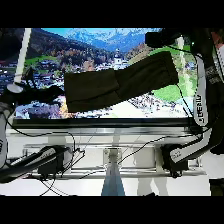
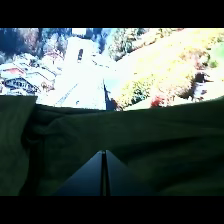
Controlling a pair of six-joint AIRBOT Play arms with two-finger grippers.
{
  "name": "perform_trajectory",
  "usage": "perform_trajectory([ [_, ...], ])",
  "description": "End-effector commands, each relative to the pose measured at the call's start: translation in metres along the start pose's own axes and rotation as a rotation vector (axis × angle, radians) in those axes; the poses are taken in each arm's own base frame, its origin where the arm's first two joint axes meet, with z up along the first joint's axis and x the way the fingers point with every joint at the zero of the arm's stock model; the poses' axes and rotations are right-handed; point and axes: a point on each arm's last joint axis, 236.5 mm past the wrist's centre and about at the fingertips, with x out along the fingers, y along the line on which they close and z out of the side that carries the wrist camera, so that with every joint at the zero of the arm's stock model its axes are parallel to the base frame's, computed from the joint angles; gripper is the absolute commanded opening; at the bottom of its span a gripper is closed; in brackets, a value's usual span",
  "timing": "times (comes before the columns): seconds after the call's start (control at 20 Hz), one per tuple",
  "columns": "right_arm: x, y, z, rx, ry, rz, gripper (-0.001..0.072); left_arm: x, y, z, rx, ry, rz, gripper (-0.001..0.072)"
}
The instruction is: Fold the clothes and pants, and hang the long-sleeved shirts on hangers.
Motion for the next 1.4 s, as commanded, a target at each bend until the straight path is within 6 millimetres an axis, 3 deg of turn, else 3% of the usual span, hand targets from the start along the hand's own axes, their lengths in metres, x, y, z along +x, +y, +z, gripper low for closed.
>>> perform_trajectory([
  [0.0,0.018,0.012,0.009,-0.015,-0.062,0.013,0.0050,0.023,0.002,-0.015,-0.077,-0.021,-0.076,0.0622],
  [0.15,0.046,0.026,-0.008,-0.030,-0.016,0.028,0.0050,0.043,-0.019,-0.013,-0.121,-0.030,-0.126,0.0621],
  [0.2,0.055,0.031,-0.017,-0.035,0.009,0.033,0.0050,0.048,-0.026,-0.011,-0.119,-0.039,-0.134,0.0580],
  [0.3,0.074,0.042,-0.038,-0.046,0.074,0.047,0.0050,0.055,-0.038,-0.010,-0.066,-0.053,-0.145,0.0386],
  [0.4,0.094,0.055,-0.063,-0.065,0.145,0.058,0.0050,0.055,-0.048,-0.007,-0.025,-0.059,-0.154,0.0104],
  [0.45,0.105,0.062,-0.076,-0.075,0.180,0.063,0.0050,0.053,-0.052,-0.002,-0.017,-0.067,-0.161,0.0024],
  [0.55,0.123,0.080,-0.102,-0.090,0.245,0.087,0.0050,0.042,-0.061,0.014,0.012,-0.102,-0.178,0.0022],
  [0.75,0.151,0.147,-0.154,-0.103,0.351,0.196,0.0050,-0.008,-0.102,0.046,0.100,-0.167,-0.268,0.0021],
  [0.9,0.165,0.237,-0.168,-0.074,0.291,0.343,0.0050,-0.059,-0.153,0.056,0.197,-0.197,-0.374,0.0021],
  [1.0,0.165,0.295,-0.173,-0.101,0.211,0.412,0.0050,-0.095,-0.176,0.064,0.277,-0.264,-0.399,0.0021],
  [1.2,0.141,0.388,-0.200,-0.139,0.141,0.540,0.0051,-0.171,-0.182,0.096,0.337,-0.481,-0.358,0.0021],
  [1.35,0.121,0.423,-0.185,-0.192,0.041,0.586,0.0051,-0.204,-0.166,0.110,0.313,-0.583,-0.314,0.0021],
])
